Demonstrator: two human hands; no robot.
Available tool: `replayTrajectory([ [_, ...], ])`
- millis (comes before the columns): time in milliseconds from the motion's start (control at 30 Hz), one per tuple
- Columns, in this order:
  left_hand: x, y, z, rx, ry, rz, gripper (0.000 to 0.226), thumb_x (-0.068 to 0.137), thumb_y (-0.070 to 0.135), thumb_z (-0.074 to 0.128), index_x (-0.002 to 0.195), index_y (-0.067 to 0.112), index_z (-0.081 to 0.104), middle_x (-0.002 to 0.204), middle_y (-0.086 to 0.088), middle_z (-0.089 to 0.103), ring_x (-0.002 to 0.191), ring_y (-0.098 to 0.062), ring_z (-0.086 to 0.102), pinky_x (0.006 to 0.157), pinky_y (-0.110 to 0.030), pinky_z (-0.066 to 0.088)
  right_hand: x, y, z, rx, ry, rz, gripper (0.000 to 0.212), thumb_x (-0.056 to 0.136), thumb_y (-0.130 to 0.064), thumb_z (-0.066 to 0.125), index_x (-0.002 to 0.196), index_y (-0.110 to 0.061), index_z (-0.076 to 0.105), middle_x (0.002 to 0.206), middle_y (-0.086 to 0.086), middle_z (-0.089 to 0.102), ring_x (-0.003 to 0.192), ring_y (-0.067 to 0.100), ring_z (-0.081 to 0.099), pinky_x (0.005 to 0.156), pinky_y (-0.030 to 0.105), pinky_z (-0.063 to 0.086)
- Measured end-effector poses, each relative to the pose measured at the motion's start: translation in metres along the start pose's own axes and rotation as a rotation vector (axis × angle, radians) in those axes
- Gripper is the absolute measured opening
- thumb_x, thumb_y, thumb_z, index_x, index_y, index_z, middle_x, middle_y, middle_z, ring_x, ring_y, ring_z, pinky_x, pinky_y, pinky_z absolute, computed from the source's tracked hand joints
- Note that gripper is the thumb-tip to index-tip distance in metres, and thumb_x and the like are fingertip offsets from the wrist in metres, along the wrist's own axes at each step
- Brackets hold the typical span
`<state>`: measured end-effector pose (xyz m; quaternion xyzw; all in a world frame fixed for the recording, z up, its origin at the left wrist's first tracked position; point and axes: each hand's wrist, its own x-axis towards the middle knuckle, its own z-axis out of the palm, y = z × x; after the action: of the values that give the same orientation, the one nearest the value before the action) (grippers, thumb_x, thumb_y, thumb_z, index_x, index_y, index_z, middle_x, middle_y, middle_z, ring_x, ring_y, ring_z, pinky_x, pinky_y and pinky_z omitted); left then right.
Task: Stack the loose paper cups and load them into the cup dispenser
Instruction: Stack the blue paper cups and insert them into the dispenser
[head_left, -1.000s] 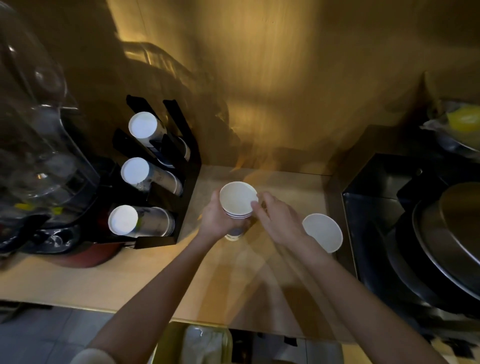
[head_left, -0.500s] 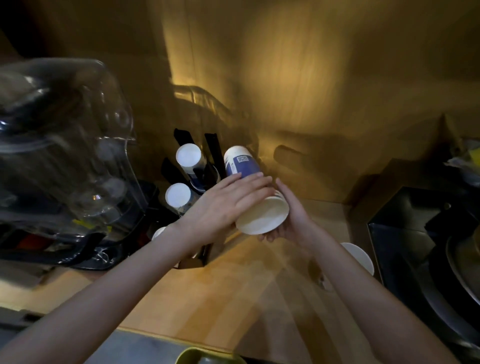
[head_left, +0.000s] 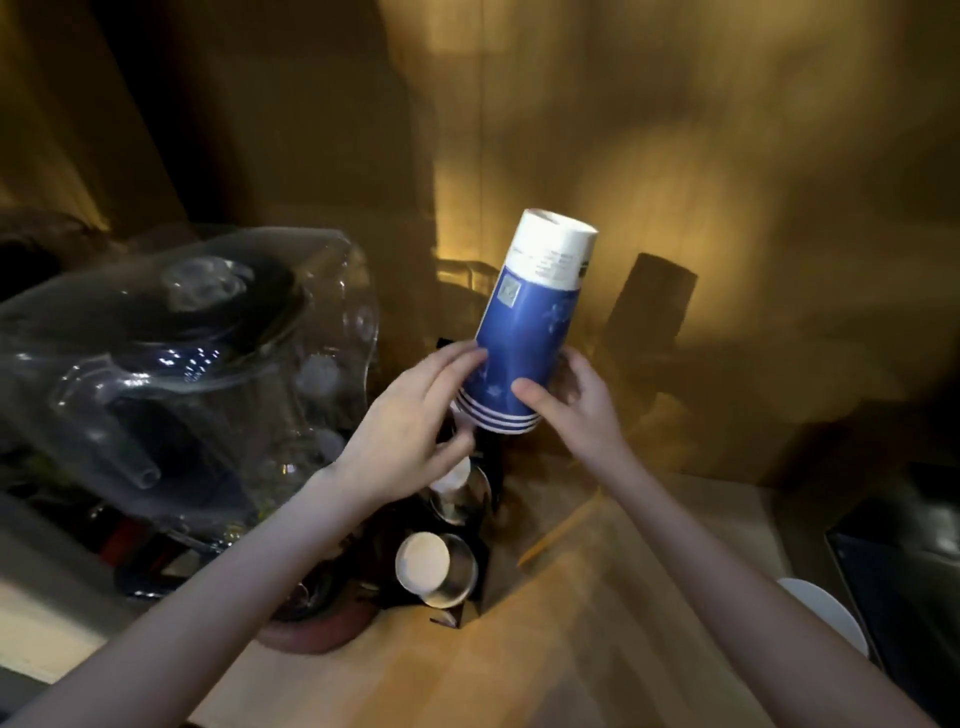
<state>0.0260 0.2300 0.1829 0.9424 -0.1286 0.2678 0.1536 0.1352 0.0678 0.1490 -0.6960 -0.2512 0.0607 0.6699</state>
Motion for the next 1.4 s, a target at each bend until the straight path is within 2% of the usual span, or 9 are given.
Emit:
replayTrajectory([
  [100,0.018,-0.004,-0.016,-0.132,0.143,-0.151,0.063,0.085,0.036,0.049,0.138,0.008,0.031,0.141,-0.013,0.043,0.125,-0.002,0.034,0.103,0.004,0.018,0.015,0.001,0.014,-0.183,-0.011,-0.068,0.070,0.065,-0.044,0.078,0.125,-0.033,0.043,0.124,-0.007,0.060,0.115,0.011,0.058,0.097,0.030,0.047],
  [167,0.031,-0.005,-0.023,-0.198,0.214,-0.234,0.068,0.083,0.043,0.052,0.140,0.015,0.028,0.142,-0.006,0.042,0.122,0.003,0.033,0.096,0.007,0.021,0.022,0.005,0.023,-0.264,-0.015,-0.081,0.078,0.064,-0.044,0.079,0.130,-0.028,0.041,0.132,-0.001,0.056,0.121,0.013,0.054,0.102,0.035,0.046],
  [333,0.049,-0.009,-0.027,-0.179,0.261,-0.359,0.077,0.071,0.055,0.059,0.135,0.019,0.038,0.134,0.000,0.052,0.123,-0.014,0.047,0.097,-0.023,0.038,0.027,0.021,0.036,-0.265,-0.035,-0.046,0.088,0.060,-0.052,0.076,0.133,-0.027,0.035,0.137,0.003,0.050,0.125,0.017,0.050,0.102,0.034,0.046],
  [433,0.049,-0.010,-0.024,-0.140,0.264,-0.345,0.072,0.065,0.056,0.060,0.126,0.020,0.048,0.122,0.000,0.059,0.115,-0.016,0.053,0.092,-0.029,0.044,0.027,0.030,0.038,-0.233,-0.058,-0.036,0.084,0.063,-0.047,0.077,0.133,-0.029,0.034,0.136,0.005,0.050,0.124,0.015,0.051,0.102,0.035,0.048],
  [567,0.046,-0.010,-0.014,-0.159,0.273,-0.377,0.067,0.065,0.045,0.075,0.121,0.016,0.053,0.120,-0.001,0.062,0.112,-0.015,0.054,0.088,-0.016,0.033,0.029,0.038,0.036,-0.361,-0.070,-0.032,0.083,0.070,-0.037,0.077,0.137,-0.018,0.032,0.137,0.007,0.046,0.122,0.008,0.044,0.090,-0.002,0.036],
  [733,0.043,-0.017,0.006,-0.202,0.218,-0.417,0.063,0.068,0.033,0.078,0.122,0.014,0.052,0.121,-0.004,0.061,0.112,-0.018,0.056,0.091,-0.023,0.039,0.031,0.038,0.031,-0.511,-0.028,-0.051,0.078,0.074,-0.033,0.076,0.137,-0.014,0.034,0.139,0.008,0.044,0.130,0.021,0.040,0.103,0.031,0.037],
  [933,0.042,-0.030,0.038,-0.218,0.126,-0.512,0.065,0.071,0.033,0.076,0.127,0.013,0.049,0.127,-0.007,0.052,0.117,-0.019,0.051,0.093,-0.017,0.033,0.028,0.023,0.030,-0.564,0.002,-0.109,0.061,0.079,-0.020,0.070,0.133,-0.015,0.042,0.135,0.007,0.051,0.127,0.021,0.045,0.102,0.029,0.036],
  [1067,0.044,-0.038,0.054,-0.218,0.039,-0.577,0.067,0.072,0.029,0.076,0.130,0.010,0.047,0.127,-0.010,0.050,0.117,-0.023,0.050,0.097,-0.026,0.037,0.030,0.023,0.030,-0.785,0.000,-0.218,0.050,0.084,-0.015,0.063,0.131,-0.011,0.046,0.127,0.010,0.059,0.119,0.025,0.052,0.103,0.037,0.038],
  [1400,0.042,-0.046,0.070,-0.119,-0.120,-0.635,0.074,0.078,0.030,0.071,0.138,0.003,0.036,0.133,-0.018,0.047,0.121,-0.030,0.048,0.099,-0.034,0.041,0.038,0.029,0.032,-1.146,-0.185,-0.264,0.043,0.093,-0.015,0.048,0.134,-0.003,0.043,0.116,0.016,0.066,0.113,0.031,0.056,0.097,0.040,0.038],
])
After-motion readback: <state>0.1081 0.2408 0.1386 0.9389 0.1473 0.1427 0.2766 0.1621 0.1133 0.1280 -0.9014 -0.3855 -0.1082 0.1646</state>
